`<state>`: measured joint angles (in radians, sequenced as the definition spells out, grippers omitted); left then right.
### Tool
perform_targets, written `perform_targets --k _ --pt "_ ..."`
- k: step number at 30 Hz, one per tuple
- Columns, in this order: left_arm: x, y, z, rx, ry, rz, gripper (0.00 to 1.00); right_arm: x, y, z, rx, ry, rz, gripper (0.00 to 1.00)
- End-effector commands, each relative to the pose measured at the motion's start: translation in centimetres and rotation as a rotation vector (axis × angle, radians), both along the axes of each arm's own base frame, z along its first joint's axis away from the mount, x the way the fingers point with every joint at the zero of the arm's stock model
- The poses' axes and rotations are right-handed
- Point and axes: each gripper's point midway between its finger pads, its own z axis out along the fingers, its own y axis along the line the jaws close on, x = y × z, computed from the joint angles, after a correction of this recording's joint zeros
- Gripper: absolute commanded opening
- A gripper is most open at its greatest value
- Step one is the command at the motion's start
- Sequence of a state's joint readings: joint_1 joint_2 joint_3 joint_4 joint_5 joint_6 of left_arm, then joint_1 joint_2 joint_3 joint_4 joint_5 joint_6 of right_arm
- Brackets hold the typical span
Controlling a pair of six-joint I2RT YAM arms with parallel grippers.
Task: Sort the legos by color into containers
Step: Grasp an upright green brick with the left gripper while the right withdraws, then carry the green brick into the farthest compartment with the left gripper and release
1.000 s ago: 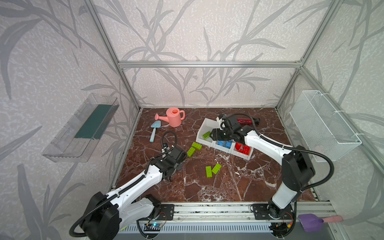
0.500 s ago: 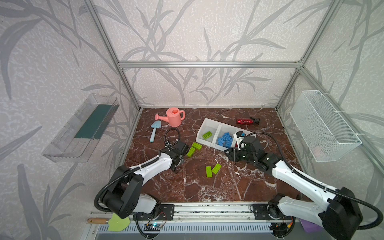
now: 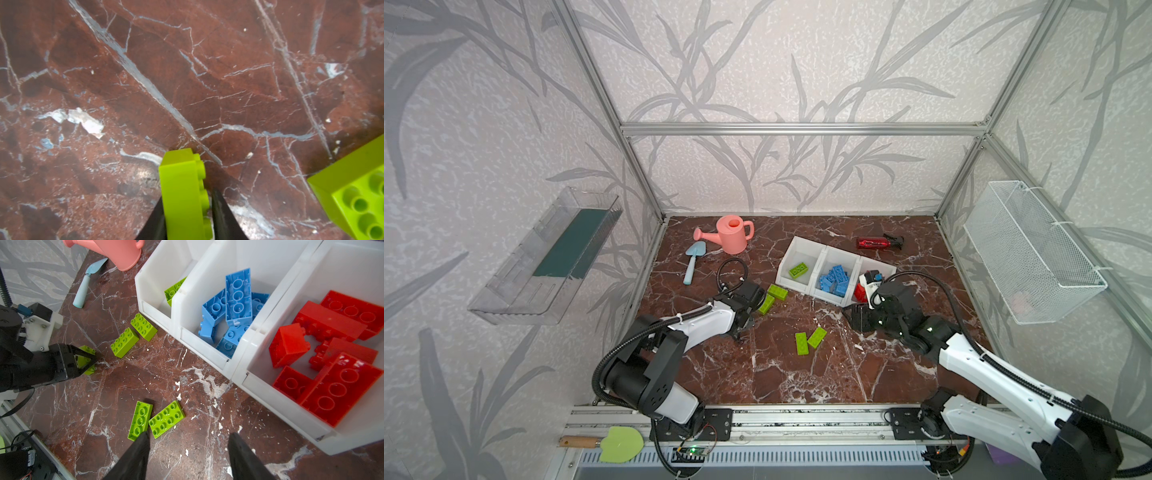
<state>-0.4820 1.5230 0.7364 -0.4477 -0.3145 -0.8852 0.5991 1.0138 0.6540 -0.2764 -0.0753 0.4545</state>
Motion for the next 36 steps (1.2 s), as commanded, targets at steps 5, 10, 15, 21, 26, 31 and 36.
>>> perform_targets --k 5,10,15,21,26,31,36 --pt "1.7 -1.1 3.3 -0.039 -0.066 -0.05 0.2 -0.7 -0.7 -0.5 -0.03 0.004 0.004 0.61" --pt "2.8 -2.4 7.0 -0.068 -0.13 -0.119 0.2 -1.1 -0.8 -0.9 -0.026 0.011 0.008 0.61" --pt "5.4 -5.6 10.9 -0.145 -0.194 -0.233 0.21 -1.6 -0.7 -1.5 -0.021 0.028 0.028 0.61" --pt "9.2 -11.0 13.4 -0.246 -0.209 -0.361 0.22 -2.5 -1.1 -2.6 -0.028 0.027 0.049 0.7" --pt "12.4 -14.6 13.9 -0.226 -0.18 -0.435 0.23 -3.4 -1.8 -3.8 -0.043 0.042 0.053 0.75" --pt "15.4 -16.9 13.3 -0.231 -0.161 -0.466 0.24 -4.3 -2.3 -4.3 -0.031 0.032 0.054 0.78" --pt "17.5 -18.9 12.2 -0.24 -0.132 -0.501 0.24 -5.1 -3.1 -4.9 -0.038 0.03 0.041 0.79"
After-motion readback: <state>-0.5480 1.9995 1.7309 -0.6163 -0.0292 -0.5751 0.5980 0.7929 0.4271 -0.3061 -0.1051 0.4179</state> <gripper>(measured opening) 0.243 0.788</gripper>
